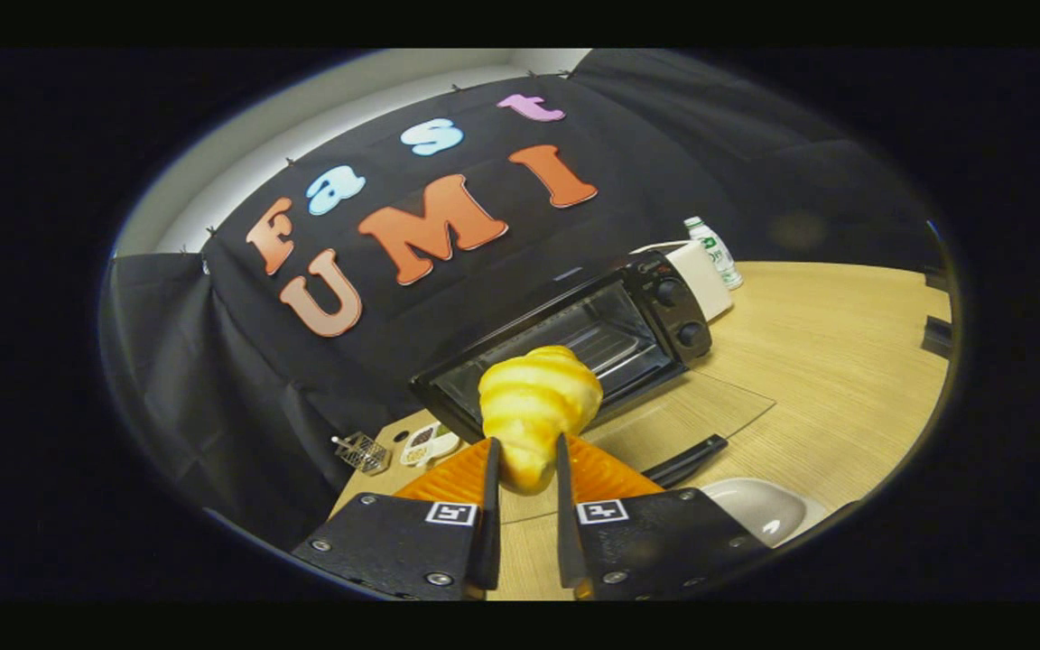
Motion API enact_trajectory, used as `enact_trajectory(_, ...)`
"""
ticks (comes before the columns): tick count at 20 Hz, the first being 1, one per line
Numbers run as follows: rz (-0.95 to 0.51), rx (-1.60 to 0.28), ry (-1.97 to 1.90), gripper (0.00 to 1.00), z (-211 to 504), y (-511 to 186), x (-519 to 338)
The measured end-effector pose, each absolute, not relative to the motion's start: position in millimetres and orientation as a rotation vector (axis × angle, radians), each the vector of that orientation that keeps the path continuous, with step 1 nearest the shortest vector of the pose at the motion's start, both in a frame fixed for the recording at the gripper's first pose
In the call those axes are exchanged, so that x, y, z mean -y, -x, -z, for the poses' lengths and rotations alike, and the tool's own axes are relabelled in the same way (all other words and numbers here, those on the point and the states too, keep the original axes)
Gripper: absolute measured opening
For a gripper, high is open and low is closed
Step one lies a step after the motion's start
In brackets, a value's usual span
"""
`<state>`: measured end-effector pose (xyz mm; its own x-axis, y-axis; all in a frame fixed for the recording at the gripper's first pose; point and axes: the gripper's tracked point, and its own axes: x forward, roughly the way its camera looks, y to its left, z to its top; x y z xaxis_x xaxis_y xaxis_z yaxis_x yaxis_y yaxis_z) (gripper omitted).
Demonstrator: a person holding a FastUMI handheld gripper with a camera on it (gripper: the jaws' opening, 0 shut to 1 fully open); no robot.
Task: Open the toaster oven, put the food inside, and close the toaster oven door.
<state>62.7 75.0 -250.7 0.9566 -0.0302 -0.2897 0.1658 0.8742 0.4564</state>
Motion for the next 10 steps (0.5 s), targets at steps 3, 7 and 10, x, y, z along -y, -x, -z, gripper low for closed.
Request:
enact_trajectory(3, 0.095, -0.295, -0.56, 0.26, 259, -92, -77)
enact_trajectory(7, 0.086, -0.29, -0.633, 0.26, 265, -126, -77)
enact_trajectory(10, 0.094, -0.314, -0.67, 0.26, 278, -146, -78)
